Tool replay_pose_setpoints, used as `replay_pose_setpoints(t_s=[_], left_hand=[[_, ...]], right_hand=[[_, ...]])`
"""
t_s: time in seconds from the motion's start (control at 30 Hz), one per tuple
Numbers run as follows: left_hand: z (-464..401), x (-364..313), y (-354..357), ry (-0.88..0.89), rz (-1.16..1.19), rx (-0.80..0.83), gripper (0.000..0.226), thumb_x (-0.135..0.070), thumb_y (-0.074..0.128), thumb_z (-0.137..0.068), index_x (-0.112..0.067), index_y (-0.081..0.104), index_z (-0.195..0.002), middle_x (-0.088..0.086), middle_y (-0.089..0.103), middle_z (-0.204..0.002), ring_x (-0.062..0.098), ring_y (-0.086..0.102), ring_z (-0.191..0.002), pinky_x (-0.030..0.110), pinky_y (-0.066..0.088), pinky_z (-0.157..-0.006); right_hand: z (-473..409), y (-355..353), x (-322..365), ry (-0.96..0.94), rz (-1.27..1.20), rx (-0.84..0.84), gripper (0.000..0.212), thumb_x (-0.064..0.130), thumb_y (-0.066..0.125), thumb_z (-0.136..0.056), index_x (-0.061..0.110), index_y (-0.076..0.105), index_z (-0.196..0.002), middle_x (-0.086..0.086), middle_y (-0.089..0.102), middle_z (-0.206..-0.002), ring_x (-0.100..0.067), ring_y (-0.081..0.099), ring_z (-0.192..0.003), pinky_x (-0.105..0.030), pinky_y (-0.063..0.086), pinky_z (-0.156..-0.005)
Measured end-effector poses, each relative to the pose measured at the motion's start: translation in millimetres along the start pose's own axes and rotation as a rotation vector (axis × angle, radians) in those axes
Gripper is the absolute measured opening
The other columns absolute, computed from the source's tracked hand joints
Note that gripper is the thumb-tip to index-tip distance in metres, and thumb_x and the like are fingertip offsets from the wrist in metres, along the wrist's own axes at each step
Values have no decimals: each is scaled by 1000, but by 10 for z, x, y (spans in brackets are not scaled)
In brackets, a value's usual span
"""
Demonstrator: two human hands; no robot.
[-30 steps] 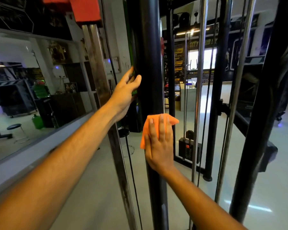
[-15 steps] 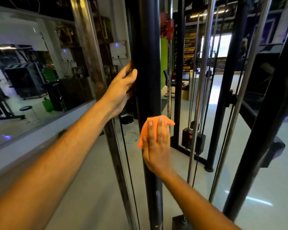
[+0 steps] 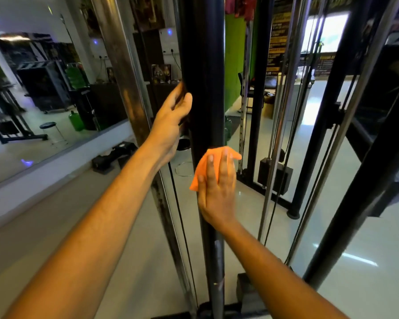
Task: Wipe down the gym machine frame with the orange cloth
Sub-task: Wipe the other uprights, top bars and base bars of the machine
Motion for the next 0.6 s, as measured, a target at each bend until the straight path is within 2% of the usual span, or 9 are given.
replay_pose_setpoints(t_s=[0.07, 0.13, 0.23, 0.3, 0.37, 0.47, 0.53, 0.6], left_hand=[[52, 129, -5, -18, 13, 6, 53, -34, 60, -110, -35, 45, -161, -15, 61, -153, 8, 51, -146, 46, 33, -129], [70, 218, -20, -34, 23, 13, 58, -38, 62, -107, -35, 44, -162, -14, 59, -155, 9, 49, -149, 49, 31, -130], [73, 229, -52, -36, 23, 29, 59, -39, 64, -105, -36, 45, -161, -13, 56, -158, 10, 47, -151, 50, 31, -130], [53, 259, -72, -41, 29, 48, 51, -36, 63, -107, -40, 48, -156, -14, 58, -156, 8, 50, -148, 48, 34, -129], [53, 322, -85, -38, 35, 73, 52, -40, 66, -106, -42, 50, -155, -14, 57, -157, 9, 49, -149, 50, 33, -129], [87, 536, -110, -38, 38, 100, 66, -52, 70, -100, -41, 46, -160, -12, 53, -161, 13, 45, -153, 55, 32, -129], [145, 702, -121, -63, 41, 102, 63, -55, 71, -97, -45, 50, -155, -15, 55, -159, 11, 45, -152, 53, 31, -130], [212, 852, -128, -94, 50, 94, 54, -54, 69, -98, -51, 54, -149, -20, 57, -155, 7, 45, -151, 50, 30, -131]], right_hand=[[128, 52, -18, 28, -10, 23, 79, 41, 42, -115, 34, -11, -173, -8, -11, -182, -40, -3, -168, -76, 22, -124], [-106, -30, 121, 33, -35, -24, 72, 43, 37, -116, 28, -3, -174, -10, -9, -182, -37, -4, -168, -76, 21, -124], [-632, -250, 393, 36, -50, -163, 66, 36, 43, -115, 14, 15, -171, -15, 1, -181, -35, 1, -169, -73, 23, -124], [-806, -296, 458, 37, -16, -220, 65, 33, 47, -115, 11, 21, -170, -17, 5, -181, -35, 4, -168, -70, 22, -126], [-689, -211, 403, 32, 33, -217, 67, 33, 50, -114, 14, 17, -170, -14, 0, -181, -38, 3, -168, -69, 18, -128], [-35, 112, 123, 57, 93, -98, 83, 32, 57, -112, 27, 2, -173, -5, -15, -182, -43, -5, -167, -75, 17, -127], [495, 314, -88, 139, 112, -13, 98, 28, 64, -109, 35, -10, -173, -4, -17, -182, -45, -8, -167, -78, 19, -125], [765, 391, -160, 191, 118, 11, 103, 24, 66, -109, 38, -13, -172, -4, -17, -182, -43, -8, -167, -78, 21, -124]])
Point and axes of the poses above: each hand's wrist, its own z-axis away from the middle knuckle, its own y-axis out of the palm, x = y × z, the point moved 7 cm from there along -z, towards the middle knuckle
